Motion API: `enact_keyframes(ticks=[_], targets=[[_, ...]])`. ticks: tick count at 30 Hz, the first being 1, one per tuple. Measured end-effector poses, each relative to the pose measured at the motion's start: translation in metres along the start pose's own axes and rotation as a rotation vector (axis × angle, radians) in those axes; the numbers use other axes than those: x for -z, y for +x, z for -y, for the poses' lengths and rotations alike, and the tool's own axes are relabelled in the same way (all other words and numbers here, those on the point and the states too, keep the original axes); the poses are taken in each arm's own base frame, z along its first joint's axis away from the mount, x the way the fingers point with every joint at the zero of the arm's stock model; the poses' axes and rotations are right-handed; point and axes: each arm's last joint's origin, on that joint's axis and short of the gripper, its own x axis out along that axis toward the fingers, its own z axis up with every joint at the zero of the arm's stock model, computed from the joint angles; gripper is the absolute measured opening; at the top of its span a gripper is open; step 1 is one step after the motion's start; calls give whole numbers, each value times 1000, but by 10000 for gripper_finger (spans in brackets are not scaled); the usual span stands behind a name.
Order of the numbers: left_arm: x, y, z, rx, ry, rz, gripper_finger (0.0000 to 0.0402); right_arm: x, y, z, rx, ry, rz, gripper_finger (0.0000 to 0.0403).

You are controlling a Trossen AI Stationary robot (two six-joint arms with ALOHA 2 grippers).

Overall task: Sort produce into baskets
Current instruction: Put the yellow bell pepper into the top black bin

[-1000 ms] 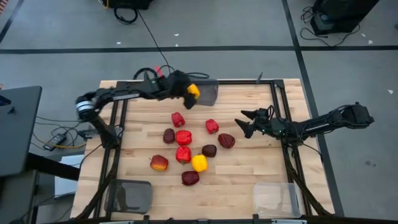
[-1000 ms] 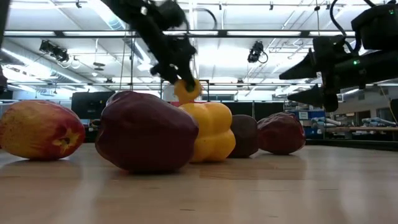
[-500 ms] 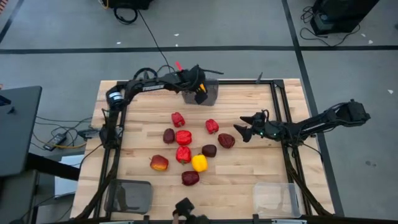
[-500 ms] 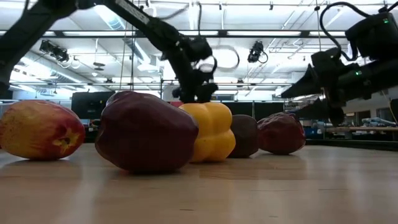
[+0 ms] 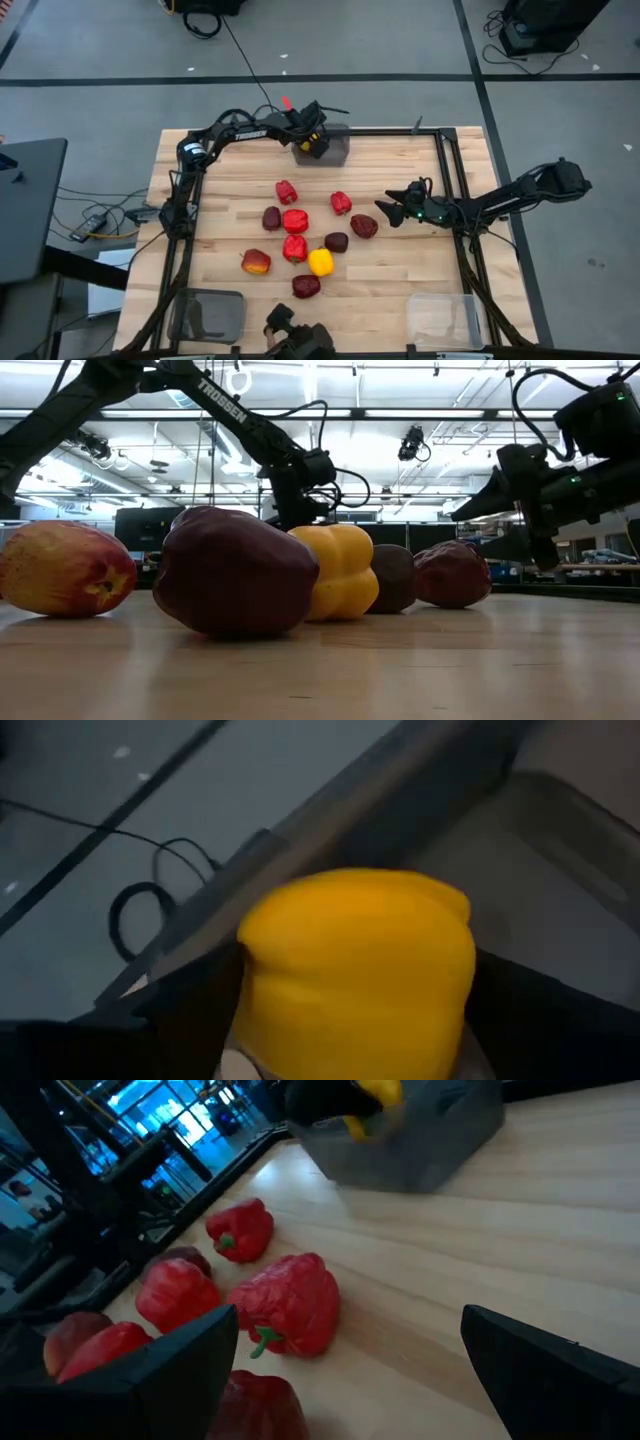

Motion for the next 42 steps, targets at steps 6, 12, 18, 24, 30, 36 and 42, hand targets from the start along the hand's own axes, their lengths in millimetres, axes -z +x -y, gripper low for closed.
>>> enact_keyframes(ticks=[6, 12, 18, 24, 30, 36, 42], targets=[[-2, -1, -4, -37, -28, -3, 384, 2, -1, -2, -13, -10, -9, 393], [-2, -15, 7, -7, 99, -57, 384, 1, -1, -1, 11, -38, 14, 393], [-15, -51, 22, 20, 218, 21, 383, 2, -1, -1, 7, -65, 0, 393], [3, -113, 60, 213, 436, -17, 383, 5, -3, -3, -8, -105, -17, 393], [55, -167, 125, 487, 662, -128, 383, 4, -3, -2, -2, -132, -11, 393], [111, -202, 186, 616, 836, -89, 383, 2, -1, -1, 1, -140, 0, 393], [145, -227, 218, 642, 729, -42, 383, -1, 0, -4, -57, -113, -2, 393]])
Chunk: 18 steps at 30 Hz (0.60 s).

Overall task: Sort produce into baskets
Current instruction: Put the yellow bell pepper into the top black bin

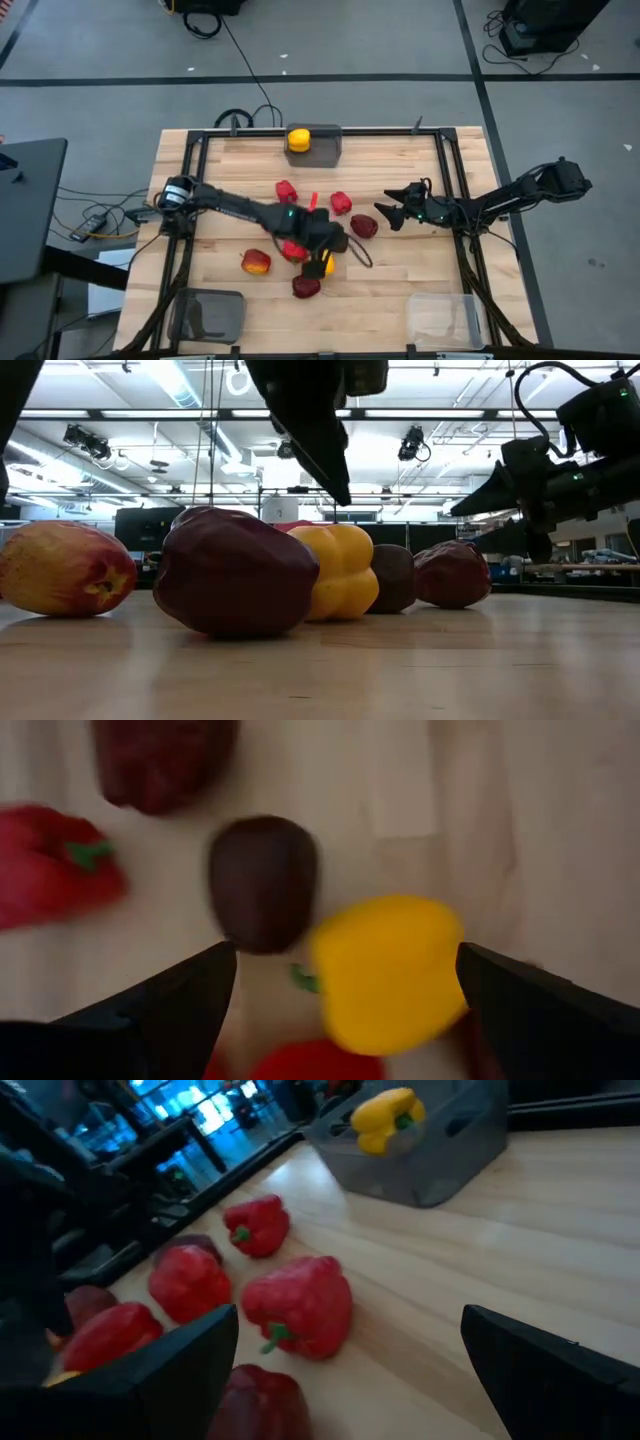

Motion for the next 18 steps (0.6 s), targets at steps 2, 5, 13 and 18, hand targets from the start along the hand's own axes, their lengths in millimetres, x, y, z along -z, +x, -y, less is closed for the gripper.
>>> enact_keyframes(ticks=[2, 5, 13, 18], targets=[[3, 2, 13, 13, -41, 5, 383, 0, 0, -1, -16, 13, -12, 393], [9, 6, 28, 1, -83, 18, 384, 1, 0, -1, -39, 26, -30, 393], [18, 15, 33, -86, -183, 30, 398, 2, 0, -2, -73, 41, -59, 393], [20, 35, 36, -34, -148, 1, 399, 2, 0, -2, -72, 40, -59, 393]])
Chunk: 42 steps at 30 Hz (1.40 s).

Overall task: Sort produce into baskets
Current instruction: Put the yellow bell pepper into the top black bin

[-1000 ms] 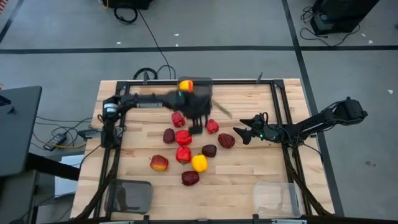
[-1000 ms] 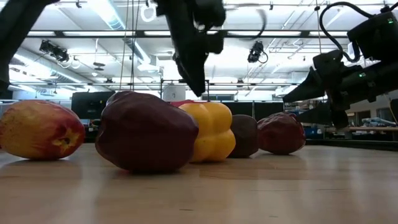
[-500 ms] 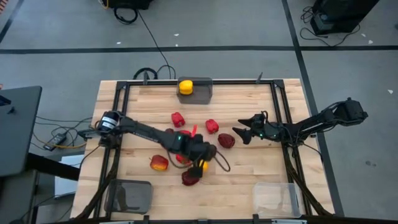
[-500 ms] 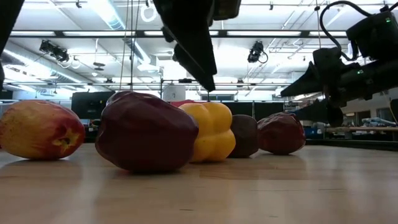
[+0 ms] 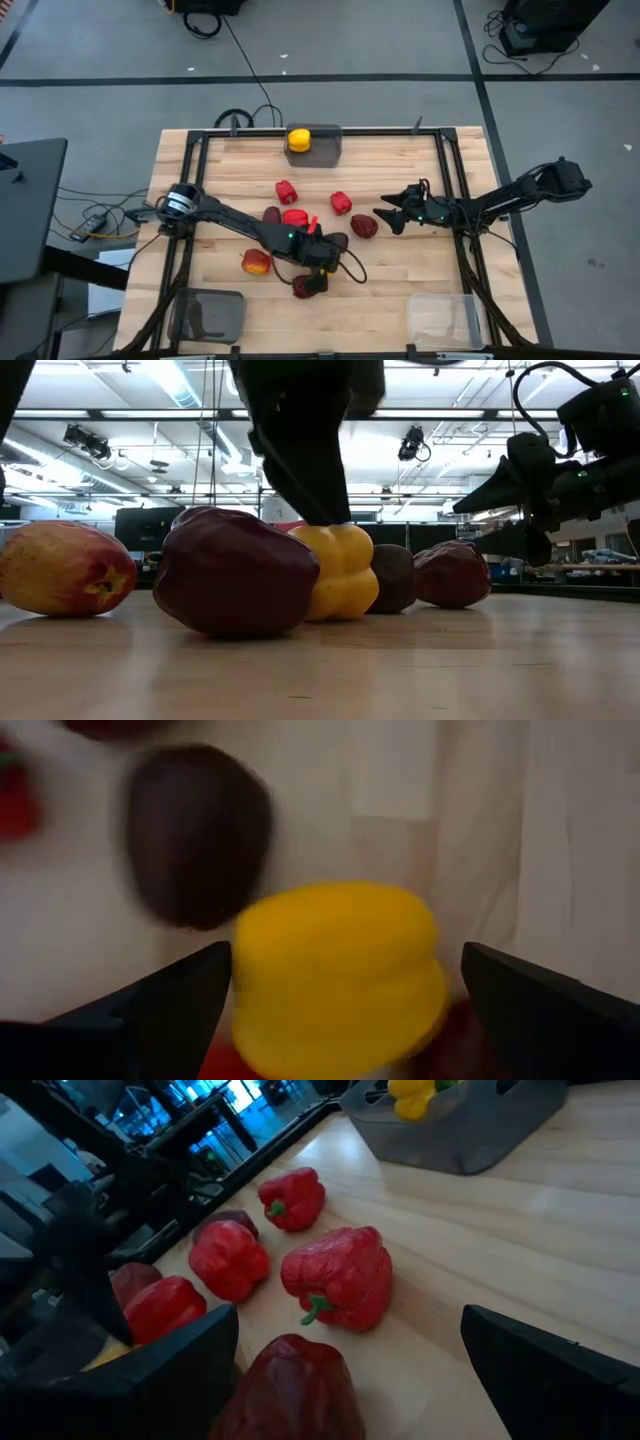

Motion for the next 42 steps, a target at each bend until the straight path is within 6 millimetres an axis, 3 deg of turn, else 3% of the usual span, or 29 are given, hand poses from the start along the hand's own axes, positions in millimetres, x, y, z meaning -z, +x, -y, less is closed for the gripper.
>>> enact_keyframes(ticks=[5, 10, 14, 17, 22, 27, 32, 37, 42], targets=[[7, 19, 1, -32, 29, -60, 400, 0, 0, 0, 1, -5, 0, 393], [6, 23, -5, -40, -11, -74, 385, -1, 1, -1, 0, -3, 2, 393], [6, 23, -5, -44, -10, -71, 348, -1, 1, -1, 0, 1, 2, 393], [4, 21, -10, -79, -17, -63, 346, -1, 1, -1, 0, 3, 2, 393], [-12, 2, -39, -127, -32, -67, 351, 0, 0, -1, -7, 17, -3, 393], [-41, -15, -91, -148, -37, -16, 352, 3, -1, -3, -12, -2, -24, 393], [-62, -28, -169, -227, -75, 36, 353, 5, -2, -3, -1, -10, -23, 393], [-62, -42, -263, -345, -206, 100, 354, 6, -3, -5, -9, -16, -33, 393], [-49, -48, -333, -393, -292, 156, 354, 7, -3, -6, 3, -21, -23, 393]])
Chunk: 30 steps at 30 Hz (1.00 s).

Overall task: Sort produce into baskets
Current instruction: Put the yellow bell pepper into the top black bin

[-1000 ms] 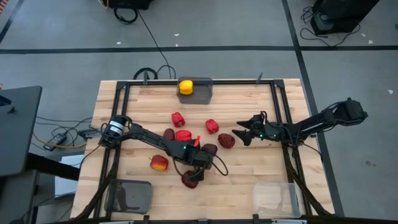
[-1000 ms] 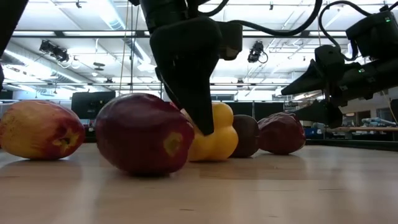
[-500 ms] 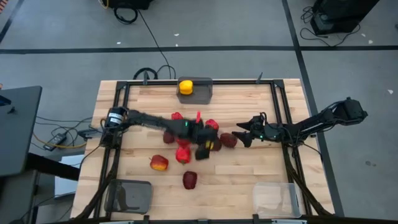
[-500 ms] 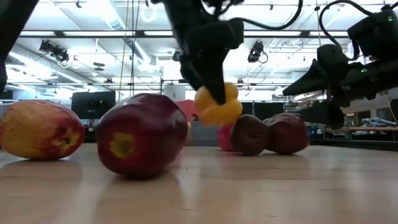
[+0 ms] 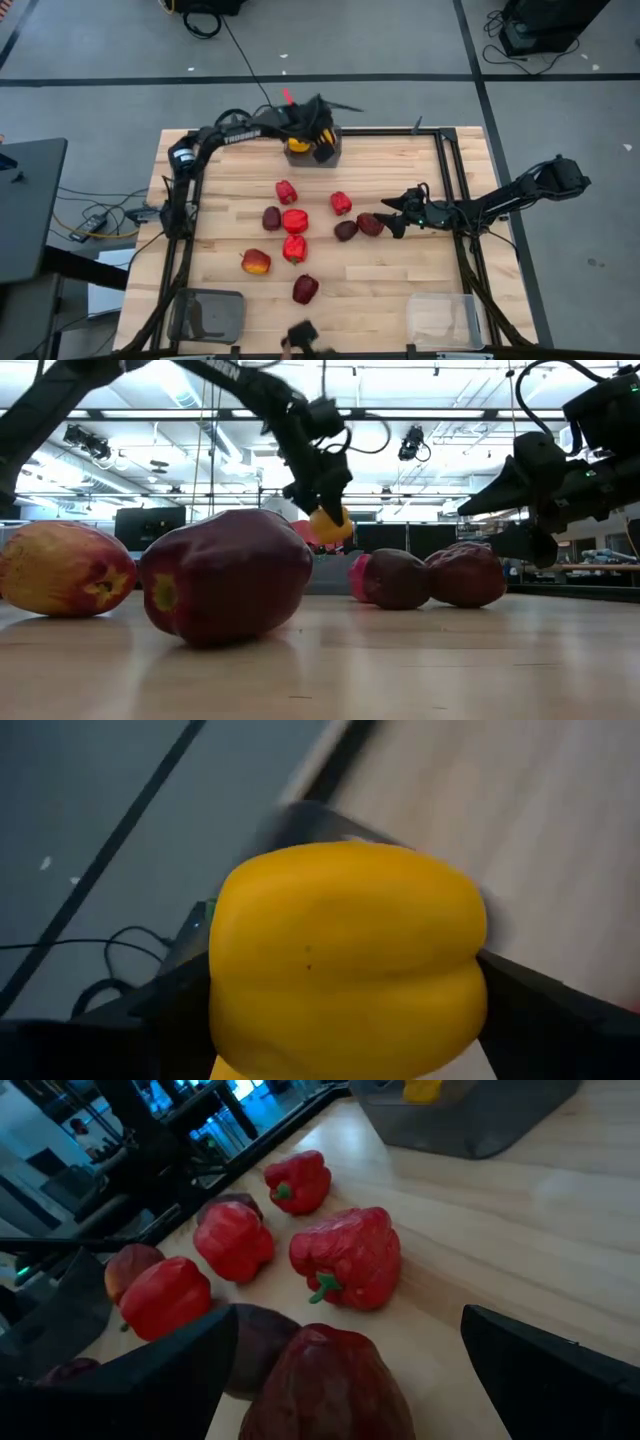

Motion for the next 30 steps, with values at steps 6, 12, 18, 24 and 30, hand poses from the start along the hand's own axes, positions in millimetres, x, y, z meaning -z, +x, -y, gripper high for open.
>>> enact_keyframes(ticks=[6, 12, 18, 24, 30], targets=[[5, 32, -26, 35, -11, 4, 356, 0, 0, 1, 20, -4, 9, 393], [15, 51, -23, 39, -3, -59, 357, 0, 0, 1, 33, -4, 20, 393], [16, 53, -22, 37, -2, -70, 358, -1, 0, 2, 55, -4, 39, 393], [15, 53, -20, -1, 5, -66, 358, -1, 0, 2, 54, 9, 43, 393], [16, 52, -21, -30, 4, -80, 358, -1, 0, 1, 53, 10, 44, 393]])
